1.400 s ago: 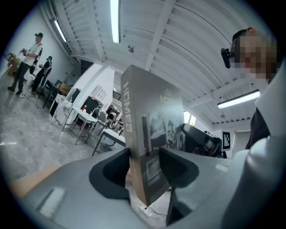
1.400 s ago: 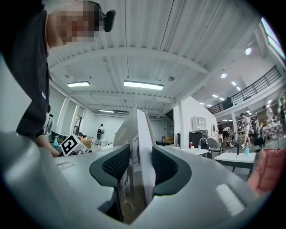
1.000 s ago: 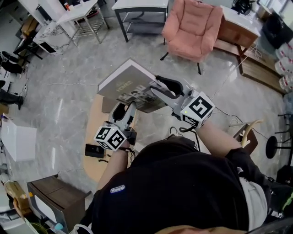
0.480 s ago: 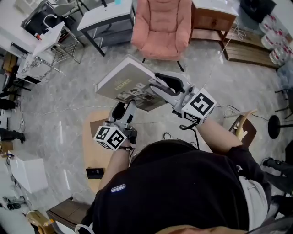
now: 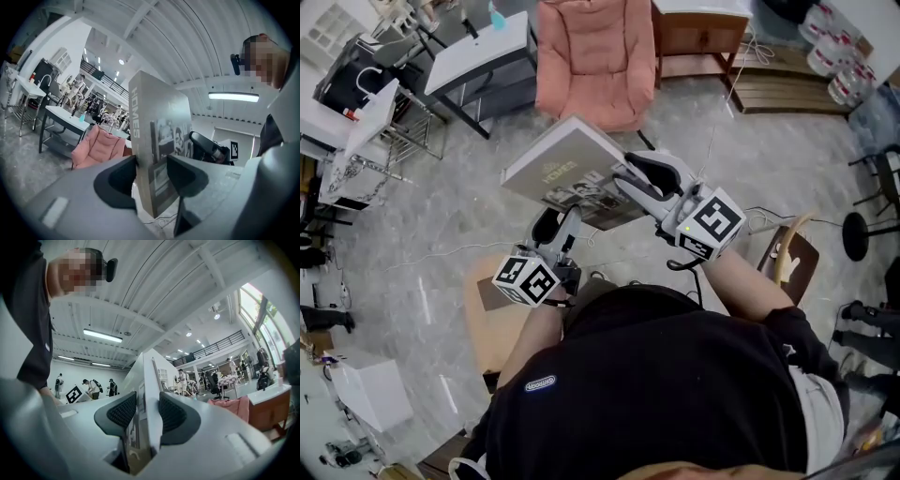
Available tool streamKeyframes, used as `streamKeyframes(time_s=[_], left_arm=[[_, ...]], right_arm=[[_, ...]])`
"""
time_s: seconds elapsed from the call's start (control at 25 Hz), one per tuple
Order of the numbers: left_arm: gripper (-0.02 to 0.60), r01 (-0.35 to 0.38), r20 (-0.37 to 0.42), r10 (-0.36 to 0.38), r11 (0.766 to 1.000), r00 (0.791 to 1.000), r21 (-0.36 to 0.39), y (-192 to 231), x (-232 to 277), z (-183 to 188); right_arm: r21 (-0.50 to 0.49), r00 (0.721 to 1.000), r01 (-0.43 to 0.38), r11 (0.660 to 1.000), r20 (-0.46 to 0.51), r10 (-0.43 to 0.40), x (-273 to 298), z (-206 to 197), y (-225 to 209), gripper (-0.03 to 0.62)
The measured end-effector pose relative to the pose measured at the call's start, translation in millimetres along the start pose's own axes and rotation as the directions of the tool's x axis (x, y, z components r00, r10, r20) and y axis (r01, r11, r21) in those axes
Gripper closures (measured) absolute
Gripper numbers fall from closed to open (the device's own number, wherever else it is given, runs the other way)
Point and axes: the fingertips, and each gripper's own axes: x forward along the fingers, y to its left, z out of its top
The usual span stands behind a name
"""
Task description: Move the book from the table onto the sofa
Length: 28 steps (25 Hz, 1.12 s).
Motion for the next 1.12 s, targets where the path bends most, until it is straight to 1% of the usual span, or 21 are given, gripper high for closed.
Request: streamKeyframes(time_s=[0.12,0.28,0.4,0.48,0.52,0.64,0.72,0.84,0.92,1.12], left_arm=[[0.37,0.014,-0.024,-0.014,1.0,1.0,-0.013,14,29,12],[0.37,0.04,-0.017,-0.04,0.999,0.999,-0.02,24,36,4],[0.37,0.062,-0.002,-0.062,0.998,0.998,-0.034,46,43,-4],[0.37,0.075,0.0,-0.075,0.996,0.997,-0.046,66,49,-3],[0.37,0.083,0.001,-0.083,0.995,0.997,-0.049,79,54,5],[0.37,0.095,0.023,-0.093,0.994,0.995,-0.052,127,67,51],[0.37,0.096,0.036,-0.094,0.994,0.995,-0.06,155,72,73],[0.37,0.102,0.055,-0.098,0.992,0.994,-0.076,185,74,92],[0.371,0.104,0.064,-0.099,0.992,0.993,-0.071,203,76,105],[0.371,0.113,0.044,-0.111,0.992,0.993,-0.046,231,86,129]], right_arm=[[0.015,1.0,0.022,1.0,-0.011,-0.022,14,3,-30,0.414],[-0.003,0.999,0.036,0.999,-0.015,-0.036,17,-7,-34,0.416],[-0.027,0.999,0.04,0.999,-0.03,-0.04,32,-22,-40,0.416],[-0.033,0.998,0.044,0.998,-0.043,-0.045,49,-29,-46,0.416],[-0.034,0.998,0.043,0.998,-0.047,-0.045,63,-29,-51,0.416],[-0.035,0.997,0.028,0.999,-0.064,-0.031,127,-14,-72,0.418],[-0.043,0.997,0.018,0.999,-0.077,-0.022,163,-8,-79,0.418],[-0.074,0.996,0.005,0.997,-0.086,-0.011,201,-5,-83,0.419],[-0.086,0.997,0.0,0.996,-0.082,-0.008,223,-3,-87,0.419],[-0.071,0.998,0.03,0.997,-0.049,-0.033,254,-1,-100,0.419]])
